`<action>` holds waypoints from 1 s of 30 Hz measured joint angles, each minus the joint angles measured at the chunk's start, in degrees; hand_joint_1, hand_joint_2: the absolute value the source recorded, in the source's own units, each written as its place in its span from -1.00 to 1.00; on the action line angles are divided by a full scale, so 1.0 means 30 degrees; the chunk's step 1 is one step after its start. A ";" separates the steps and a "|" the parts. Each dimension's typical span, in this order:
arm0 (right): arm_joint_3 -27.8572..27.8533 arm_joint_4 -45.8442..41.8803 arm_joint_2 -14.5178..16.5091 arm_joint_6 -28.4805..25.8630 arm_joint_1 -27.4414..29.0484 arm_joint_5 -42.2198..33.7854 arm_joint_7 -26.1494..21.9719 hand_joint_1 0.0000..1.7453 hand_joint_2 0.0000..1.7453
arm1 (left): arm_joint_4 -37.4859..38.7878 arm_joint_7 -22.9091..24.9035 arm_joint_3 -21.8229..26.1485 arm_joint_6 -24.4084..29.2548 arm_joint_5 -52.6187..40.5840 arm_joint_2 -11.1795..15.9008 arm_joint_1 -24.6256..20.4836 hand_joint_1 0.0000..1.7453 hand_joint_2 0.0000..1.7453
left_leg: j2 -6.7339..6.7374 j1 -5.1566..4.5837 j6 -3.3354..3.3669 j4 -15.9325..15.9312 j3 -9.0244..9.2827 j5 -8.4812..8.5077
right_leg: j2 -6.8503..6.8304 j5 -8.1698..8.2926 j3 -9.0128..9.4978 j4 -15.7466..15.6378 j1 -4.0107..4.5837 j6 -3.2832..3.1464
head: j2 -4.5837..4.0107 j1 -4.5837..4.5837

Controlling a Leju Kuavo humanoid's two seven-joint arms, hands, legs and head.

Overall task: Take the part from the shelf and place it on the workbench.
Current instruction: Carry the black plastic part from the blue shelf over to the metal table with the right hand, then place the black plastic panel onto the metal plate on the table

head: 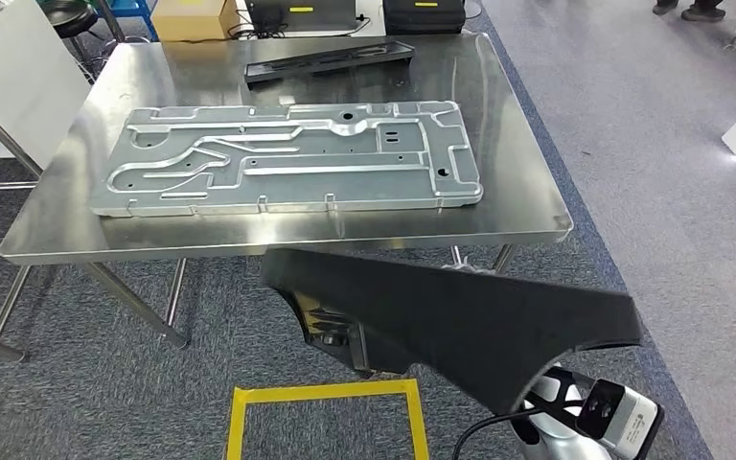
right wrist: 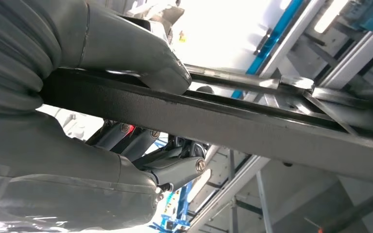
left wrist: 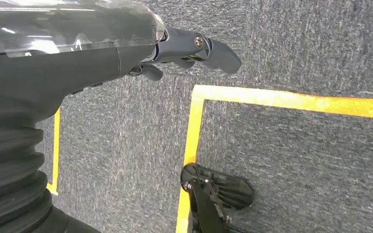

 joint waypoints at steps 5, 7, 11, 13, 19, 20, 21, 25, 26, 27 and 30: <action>0.0004 -0.0107 0.0022 0.0044 -0.0248 -0.0232 0.0035 0.98 1.00 | -0.0005 -0.0071 -0.0007 -0.0004 -0.0086 0.0069 -0.0075 -1.00 1.00 | 0.0105 0.0107 -0.0447 0.3187 -0.1321 -0.1129 | -0.0020 -0.0389 0.1086 -0.0371 -0.0188 -0.0444 | 0.0000 -0.0008; 0.0002 -0.0129 0.0029 0.0031 -0.0216 -0.0270 0.0031 0.98 1.00 | -0.0007 -0.0067 -0.0007 -0.0004 -0.0115 0.0097 -0.0050 -1.00 1.00 | 0.0109 0.0189 -0.0616 0.5281 -0.2859 -0.1926 | -0.0003 -0.0677 0.1365 -0.0368 -0.0183 -0.0456 | 0.0000 -0.0009; -0.0013 -0.0193 0.0029 0.0011 -0.0069 -0.0273 -0.0015 0.98 1.00 | -0.0007 -0.0058 -0.0007 0.0038 -0.0126 0.0133 0.0058 -1.00 1.00 | 0.0136 0.0251 -0.0635 0.2665 -0.2953 0.0647 | 0.0053 -0.1419 0.2302 -0.0379 -0.0205 -0.0305 | 0.0000 -0.0006; -0.0024 -0.0240 0.0027 0.0007 -0.0024 -0.0279 -0.0064 0.98 1.00 | -0.0007 -0.0051 -0.0007 0.0057 -0.0129 0.0158 0.0055 -1.00 1.00 | 0.0179 0.0150 -0.0474 0.0769 -0.2554 0.1719 | 0.0065 -0.1722 0.2572 -0.0389 -0.0180 -0.0130 | 0.0000 -0.0002; -0.0131 -0.0486 0.0022 -0.0002 0.0118 -0.0299 -0.0162 0.98 1.00 | -0.0007 -0.0051 0.0000 0.0069 -0.0129 0.0200 0.0058 -1.00 1.00 | 0.0140 0.0150 0.0249 0.0033 -0.1798 0.1527 | 0.0042 -0.2351 0.2098 0.1203 -0.0181 0.0476 | -0.0002 -0.0002; -0.0157 -0.0526 0.0020 -0.0002 0.0139 -0.0301 -0.0179 0.98 1.00 | -0.0007 -0.0060 -0.0002 0.0069 -0.0131 0.0202 0.0029 -1.00 1.00 | 0.0139 0.0154 0.0329 -0.0003 -0.1647 0.1420 | 0.0039 -0.2739 0.1387 0.2370 -0.0197 0.0539 | -0.0002 -0.0002; -0.0182 -0.0568 0.0018 -0.0004 0.0197 -0.0302 -0.0190 0.98 1.00 | -0.0007 -0.0062 -0.0002 0.0069 -0.0131 0.0206 0.0013 -1.00 1.00 | 0.0133 0.0148 0.0378 -0.0015 -0.1520 0.1293 | 0.0039 -0.3186 0.0512 0.3611 -0.0194 0.0595 | -0.0002 -0.0002; -0.0255 -0.0768 0.0015 0.0002 0.0492 -0.0301 -0.0200 0.98 1.00 | -0.0007 -0.0075 0.0000 0.0069 -0.0129 0.0215 0.0065 -1.00 1.00 | 0.0091 0.0119 0.0342 -0.0018 -0.0671 0.0609 | 0.0037 -0.2477 -0.1051 0.4037 -0.0186 0.0559 | 0.0000 -0.0002; -0.0273 -0.0826 0.0015 0.0004 0.0511 -0.0292 -0.0201 0.98 1.00 | -0.0007 -0.0078 0.0000 0.0069 -0.0129 0.0215 0.0075 -1.00 1.00 | 0.0081 0.0115 0.0300 -0.0038 -0.0433 0.0403 | 0.0031 -0.1441 -0.0778 0.2801 -0.0166 0.0455 | 0.0000 0.0000; -0.0300 -0.0885 0.0015 0.0004 0.0542 -0.0275 -0.0210 0.98 1.00 | -0.0007 -0.0082 0.0000 0.0069 -0.0129 0.0213 0.0060 -1.00 1.00 | 0.0067 0.0093 0.0235 -0.0033 -0.0196 0.0212 | 0.0020 -0.0642 -0.0517 0.1659 -0.0112 0.0338 | 0.0000 -0.0002; -0.0375 -0.1183 0.0015 0.0005 0.0783 -0.0118 -0.0239 0.98 1.00 | -0.0007 -0.0095 -0.0002 0.0075 -0.0137 0.0215 0.0004 -1.00 1.00 | 0.0034 0.0042 -0.0073 -0.0102 0.0158 -0.0109 | 0.0008 0.0144 -0.0198 0.0160 0.0037 -0.0009 | 0.0000 0.0025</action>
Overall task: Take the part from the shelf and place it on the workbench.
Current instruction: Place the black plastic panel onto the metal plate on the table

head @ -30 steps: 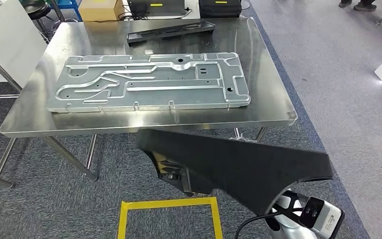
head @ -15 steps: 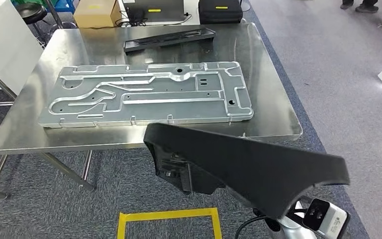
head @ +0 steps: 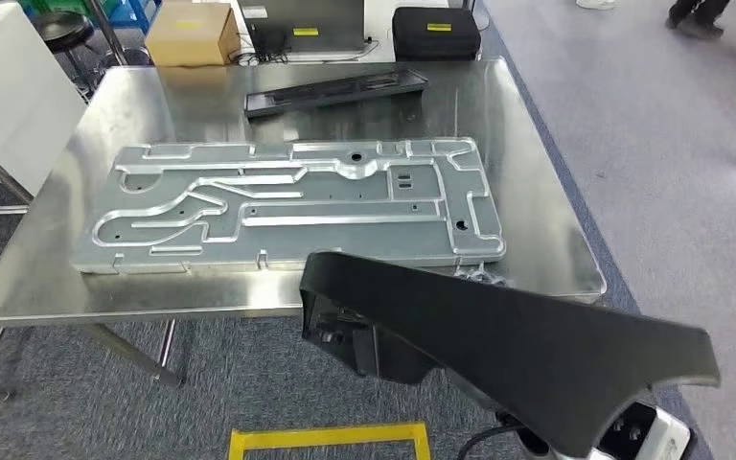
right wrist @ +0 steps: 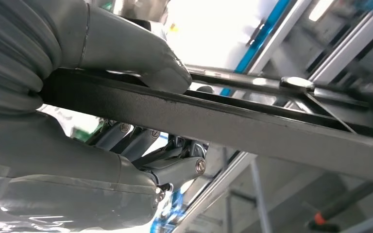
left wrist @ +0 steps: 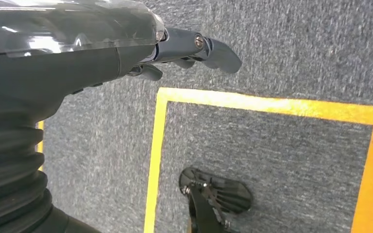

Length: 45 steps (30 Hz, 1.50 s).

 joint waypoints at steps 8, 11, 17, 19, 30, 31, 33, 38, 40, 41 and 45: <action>-0.0295 -0.1783 0.0087 -0.0386 0.0517 0.0921 -0.0035 0.98 1.00 | 0.0000 -0.0182 0.0000 0.0038 0.0007 0.0064 -0.0045 -1.00 1.00 | 0.0085 0.0175 -0.0711 0.5541 -0.3392 -0.1752 | 0.0004 -0.0602 0.1320 -0.0464 -0.0181 -0.0557 | 0.0000 0.0002; -0.0335 -0.2526 0.0087 -0.0741 0.0610 0.1215 -0.0037 0.98 1.00 | 0.0000 -0.0211 0.0002 0.0122 0.0025 0.0100 0.0002 -1.00 1.00 | 0.0092 0.0235 -0.0676 0.3380 -0.3262 0.0202 | 0.0065 -0.1021 0.1919 -0.0466 -0.0197 -0.0468 | 0.0000 0.0004; -0.0259 -0.4159 -0.0087 -0.2932 0.0548 0.2095 -0.0035 0.98 1.00 | 0.0000 -0.0485 0.0089 0.0135 0.0386 0.0210 0.0011 -1.00 1.00 | 0.0095 0.0076 -0.0075 0.0191 -0.2487 0.2076 | 0.0093 -0.1498 0.2160 -0.0461 -0.0162 0.0128 | 0.0000 0.0004; -0.0186 -0.4597 -0.0333 -0.3671 0.0434 0.2247 -0.0040 0.98 1.00 | 0.0000 -0.0548 0.0126 0.0109 0.0485 0.0219 -0.0009 -1.00 1.00 | 0.0101 0.0165 0.0122 -0.0002 -0.2341 0.2127 | 0.0063 -0.1981 0.1952 0.0166 -0.0176 0.0333 | 0.0000 0.0004; -0.1268 0.5879 -0.1830 -0.7432 -1.0797 0.5433 0.3120 0.98 1.00 | 0.0000 -0.1138 -0.0144 -0.0894 -0.0623 0.0297 -0.0567 -1.00 1.00 | 0.0253 0.0065 -0.0022 0.0239 -0.2319 0.1913 | 0.0032 -0.0532 0.0941 -0.0180 -0.0192 0.0314 | 0.0000 0.0005; -0.1299 0.7878 -0.1732 -0.7764 -1.2216 0.6214 0.3065 0.98 1.00 | 0.0000 -0.1158 -0.0179 -0.0924 -0.0639 0.0312 -0.0607 -1.00 1.00 | 0.0232 0.0048 -0.0127 0.0228 -0.2355 0.1956 | 0.0003 -0.0491 0.0912 -0.0202 -0.0147 0.0234 | 0.0000 0.0004; -0.1231 1.0986 -0.1431 -0.8409 -1.4191 0.7375 0.3163 0.98 1.00 | 0.0002 -0.1167 -0.0235 -0.0953 -0.0641 0.0339 -0.0551 -1.00 1.00 | 0.0186 0.0077 -0.0324 0.0314 -0.2441 0.1916 | -0.0074 -0.0359 0.0934 -0.0335 -0.0204 0.0006 | 0.0000 0.0005; 0.0482 1.6753 -0.0353 -1.0450 -1.6575 1.2381 0.5591 0.98 1.00 | 0.0007 -0.1118 -0.0262 -0.0894 -0.0612 0.0419 -0.0482 -1.00 1.00 | 0.0174 0.0185 -0.0773 0.5117 -0.4818 -0.0234 | -0.0153 -0.0287 0.1007 -0.0484 -0.0238 -0.0365 | 0.0000 0.0002; 0.1387 1.8878 0.0203 -1.1137 -1.6835 1.3911 0.5916 0.98 1.00 | 0.0007 -0.1076 -0.0270 -0.0854 -0.0605 0.0421 -0.0475 -1.00 1.00 | 0.0175 0.0185 -0.0761 0.5303 -0.5114 0.0223 | -0.0111 -0.0364 0.1075 -0.0468 -0.0187 -0.0399 | 0.0000 0.0002; 0.1773 1.9846 0.0518 -1.1397 -1.6939 1.4457 0.5991 0.98 1.00 | 0.0007 -0.1060 -0.0279 -0.0842 -0.0607 0.0421 -0.0474 -1.00 1.00 | 0.0175 0.0179 -0.0702 0.4258 -0.4719 0.0942 | -0.0093 -0.0425 0.1143 -0.0457 -0.0162 -0.0395 | 0.0000 0.0002; 0.2992 2.3022 0.1575 -1.2107 -1.7392 1.6006 0.6271 0.98 1.00 | 0.0007 -0.1038 -0.0339 -0.0814 -0.0626 0.0450 -0.0488 -1.00 1.00 | 0.0166 0.0005 -0.0295 0.0174 -0.2896 0.2590 | -0.0082 -0.0651 0.1289 -0.0448 -0.0055 -0.0208 | 0.0000 0.0002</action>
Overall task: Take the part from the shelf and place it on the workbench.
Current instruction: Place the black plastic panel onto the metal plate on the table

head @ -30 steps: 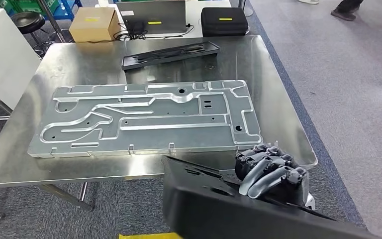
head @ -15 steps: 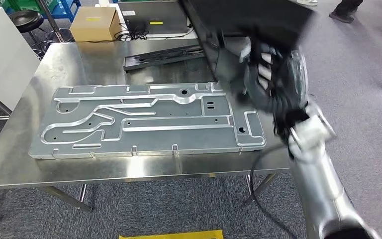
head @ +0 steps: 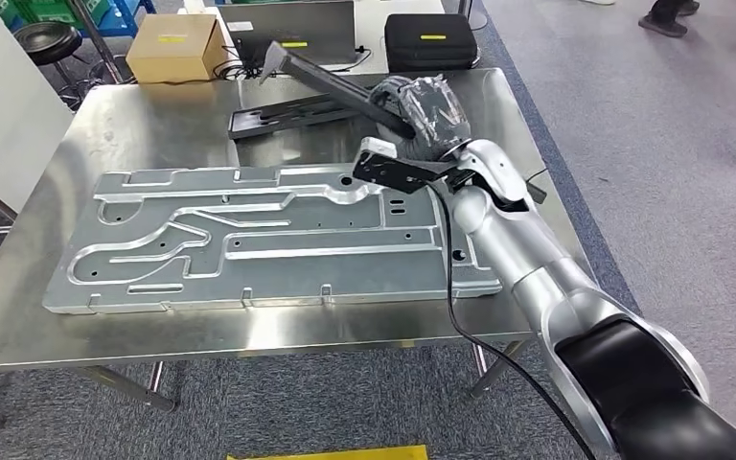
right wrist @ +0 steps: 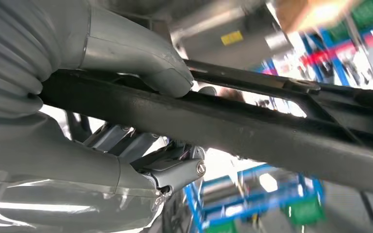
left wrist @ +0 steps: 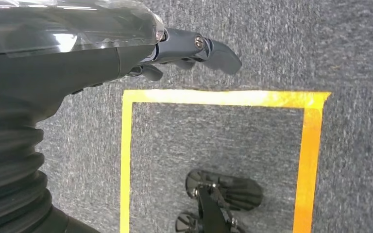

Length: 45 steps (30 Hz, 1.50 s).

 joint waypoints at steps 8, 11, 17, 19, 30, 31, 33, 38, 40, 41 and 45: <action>0.1378 0.3107 0.0959 0.0125 -0.0324 0.2034 0.0403 0.98 1.00 | 0.0000 -0.0045 -0.0111 -0.0053 -0.0027 -0.0002 -0.0020 -1.00 1.00 | -0.0021 0.0176 0.0590 -0.0530 0.0355 -0.0028 | 0.0026 -0.2299 -0.2404 0.4751 -0.0091 0.0625 | 0.0000 0.0004; 0.2012 0.4115 0.1325 0.0302 -0.0168 0.3226 0.0773 0.98 1.00 | 0.0000 -0.0219 -0.0160 -0.0175 -0.0106 -0.0011 0.0008 -1.00 1.00 | -0.0094 0.0179 0.0550 -0.0451 0.0404 -0.0126 | 0.0016 -0.1447 -0.2827 0.4817 -0.0247 0.0683 | 0.0000 0.0003; 0.3296 0.5656 0.2128 0.0619 0.0070 0.5059 0.1598 0.98 1.00 | 0.0000 -0.0731 -0.0241 -0.0337 -0.0439 -0.0031 -0.0020 -1.00 1.00 | -0.0118 0.0089 -0.0013 -0.0217 0.0410 -0.0412 | 0.0058 0.0597 -0.0856 0.0108 -0.0104 0.0240 | 0.0000 0.0000; 0.3696 0.6074 0.2310 0.0810 0.0236 0.5459 0.1840 0.98 1.00 | 0.0004 -0.0854 -0.0314 -0.0348 -0.0539 -0.0049 -0.0028 -1.00 1.00 | -0.0101 0.0151 -0.0229 -0.0086 0.0373 -0.0594 | 0.0060 0.0658 -0.0742 -0.0049 -0.0158 0.0008 | 0.0000 0.0000; 0.4793 0.7535 0.2787 0.1292 0.1124 0.6204 0.2392 -1.00 -1.00 | 0.0031 -0.0923 -0.0680 -0.0883 -0.0650 -0.0133 -0.0171 -1.00 0.50 | -0.0071 0.0233 -0.0360 0.0048 0.0345 -0.0394 | 0.0143 0.0429 -0.0425 -0.0028 -0.0136 -0.0003 | 0.0000 0.0000; 0.4813 0.7582 0.2793 0.1224 0.1152 0.6249 0.2434 -1.00 -1.00 | 0.0033 -0.0867 -0.0689 -0.0902 -0.0685 -0.0142 -0.0190 -1.00 0.00 | -0.0081 0.0188 -0.0242 -0.0164 0.0457 -0.0444 | 0.0161 0.0424 -0.0431 -0.0027 -0.0112 0.0088 | 0.0000 0.0000; 0.4831 0.7647 0.2795 0.0938 0.1239 0.6360 0.2481 -1.00 -1.00 | 0.0036 -0.0812 -0.0707 -0.0862 -0.0752 -0.0164 -0.0204 -1.00 -1.00 | -0.0083 0.0175 -0.0016 -0.0189 0.0464 -0.0410 | 0.0175 0.0415 -0.0410 -0.0054 -0.0087 0.0290 | 0.0000 0.0000; 0.4833 0.7669 0.2787 -0.0603 0.1291 0.6432 0.2494 -1.00 -1.00 | 0.0036 -0.0845 -0.0821 -0.0563 -0.0905 -0.0240 -0.0310 -1.00 -1.00 | -0.0033 0.0287 0.0423 -0.0366 0.0540 -0.0301 | 0.0119 -0.1814 -0.2188 0.3966 -0.0122 0.0650 | 0.0000 0.0000; 0.4807 0.7570 0.2765 -0.1758 0.1368 0.6432 0.2514 -1.00 -1.00 | 0.0036 -0.0841 -0.0840 -0.0441 -0.0925 -0.0250 -0.0310 -1.00 -1.00 | -0.0041 0.0271 0.0440 -0.0327 0.0530 -0.0310 | 0.0117 -0.2218 -0.3046 0.5666 -0.0132 0.0669 | 0.0000 0.0000; 0.4753 0.7422 0.2749 -0.2365 0.1378 0.6432 0.2528 -1.00 -1.00 | 0.0036 -0.0843 -0.0845 -0.0401 -0.0924 -0.0250 -0.0307 -1.00 -1.00 | -0.0051 0.0267 0.0431 -0.0294 0.0532 -0.0320 | 0.0117 -0.1836 -0.2936 0.5377 -0.0132 0.0643 | 0.0000 0.0000; 0.4078 0.5883 0.2600 -0.4135 0.1338 0.6668 0.2512 -1.00 -1.00 | 0.0040 -0.0882 -0.0874 -0.0359 -0.0824 -0.0284 -0.0318 -1.00 -1.00 | -0.0073 0.0202 0.0214 -0.0109 0.0498 -0.0424 | 0.0122 0.0308 -0.0651 0.0547 -0.0034 0.0337 | 0.0000 0.0000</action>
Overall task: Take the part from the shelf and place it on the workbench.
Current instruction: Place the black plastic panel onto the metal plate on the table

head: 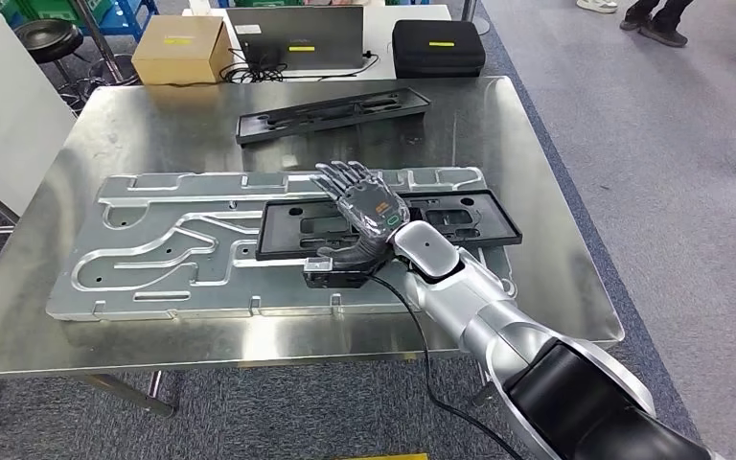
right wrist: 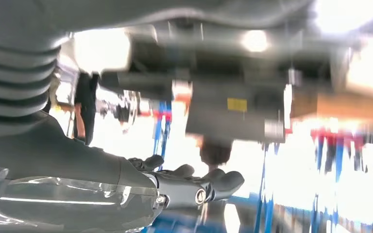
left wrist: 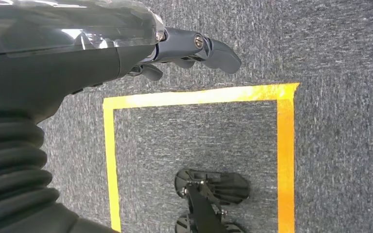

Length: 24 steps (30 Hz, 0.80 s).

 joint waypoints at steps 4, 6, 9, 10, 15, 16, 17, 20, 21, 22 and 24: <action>-0.1004 -0.2785 -0.0611 -0.0533 0.0557 0.0414 -0.0108 -1.00 -1.00 | 0.0007 -0.0100 -0.0018 0.0033 0.0265 -0.0031 0.0122 -1.00 -1.00 | -0.0012 -0.0019 -0.0390 -0.0005 -0.0031 -0.0052 | -0.0002 0.0143 0.0220 -0.0589 0.0027 -0.0339 | 0.0000 0.0000; -0.1578 -0.4605 -0.1073 -0.0774 0.1050 0.0500 -0.0239 -1.00 -1.00 | 0.0018 -0.0222 -0.0016 0.0036 0.0394 -0.0056 0.0252 -1.00 -1.00 | 0.0002 0.0005 -0.0593 0.1019 -0.0441 -0.0753 | -0.0035 0.0250 0.0303 -0.0763 -0.0091 -0.0533 | 0.0000 -0.0002; -0.2446 -0.7389 -0.2013 -0.1438 0.2236 0.0631 -0.0397 -1.00 -1.00 | 0.0033 -0.0382 0.0018 0.0062 0.0596 -0.0060 0.0414 -1.00 -1.00 | 0.0022 0.0066 -0.0821 0.4694 -0.2068 -0.2494 | -0.0097 0.0237 0.0334 -0.0785 -0.0083 -0.0628 | 0.0000 0.0000; -0.2790 -0.8354 -0.2385 -0.1685 0.2788 0.0734 -0.0428 -1.00 -1.00 | 0.0033 -0.0415 0.0040 0.0069 0.0648 -0.0058 0.0487 -1.00 -1.00 | 0.0024 0.0073 -0.0848 0.5380 -0.2385 -0.2639 | -0.0117 0.0218 0.0345 -0.0780 -0.0073 -0.0628 | 0.0000 0.0000; -0.5404 -1.3821 -0.4052 -0.2992 0.6062 0.1665 -0.0364 -1.00 -1.00 | 0.0033 -0.0626 0.0254 0.0033 0.1089 -0.0064 0.0713 -1.00 -1.00 | -0.0008 0.0019 -0.0506 0.0444 0.0187 -0.0343 | -0.0113 0.0019 0.0553 -0.0737 -0.0012 -0.0359 | 0.0000 0.0000; -0.6130 -1.5039 -0.4384 -0.3182 0.6928 0.1644 -0.0456 -1.00 -1.00 | 0.0033 -0.0705 0.0313 -0.0029 0.1226 -0.0067 0.0737 -1.00 -1.00 | -0.0036 -0.0024 -0.0380 -0.0051 0.0458 -0.0309 | -0.0130 -0.0015 0.0574 -0.0738 0.0010 -0.0261 | 0.0000 0.0000; -0.6920 -1.6248 -0.4712 -0.3301 0.7890 0.1438 -0.0672 -1.00 -1.00 | 0.0033 -0.0781 0.0375 -0.0102 0.1348 -0.0071 0.0780 -1.00 -1.00 | -0.0072 -0.0075 -0.0253 -0.0123 0.0530 -0.0404 | -0.0156 -0.0034 0.0597 -0.0755 0.0023 -0.0156 | 0.0000 0.0000; -0.9652 -1.9539 -0.5582 -0.3387 1.0878 -0.0108 -0.2037 -1.00 -1.00 | 0.0033 -0.0929 0.0664 -0.0200 0.1754 -0.0118 0.0952 -1.00 -1.00 | -0.0126 -0.0004 0.0147 -0.0307 0.0663 -0.0318 | -0.0159 -0.0350 0.0657 -0.0530 -0.0019 0.0214 | 0.0000 0.0000; -1.0696 -2.0467 -0.5775 -0.3411 1.1885 -0.0855 -0.2696 -1.00 -1.00 | 0.0033 -0.0943 0.0779 -0.0166 0.1887 -0.0149 0.0975 -1.00 -1.00 | -0.0121 0.0039 0.0261 -0.0390 0.0714 -0.0254 | -0.0126 -0.0799 0.0442 0.0051 -0.0036 0.0333 | 0.0000 0.0000; -1.1861 -2.1323 -0.5911 -0.3434 1.2971 -0.1738 -0.3445 -1.00 -1.00 | 0.0033 -0.0945 0.0898 -0.0096 0.2002 -0.0188 0.0990 -1.00 -1.00 | -0.0119 0.0051 0.0334 -0.0429 0.0731 -0.0209 | -0.0090 -0.1468 0.0001 0.1089 -0.0082 0.0433 | 0.0000 0.0000; -1.4121 -2.2591 -0.6022 -0.3458 1.5212 -0.3511 -0.4745 -1.00 -1.00 | 0.0033 -0.0943 0.1133 0.0051 0.2166 -0.0231 0.1039 -1.00 -1.00 | -0.0150 0.0039 0.0388 -0.0409 0.0662 -0.0182 | -0.0077 -0.2840 -0.1234 0.3735 -0.0116 0.0583 | 0.0000 0.0000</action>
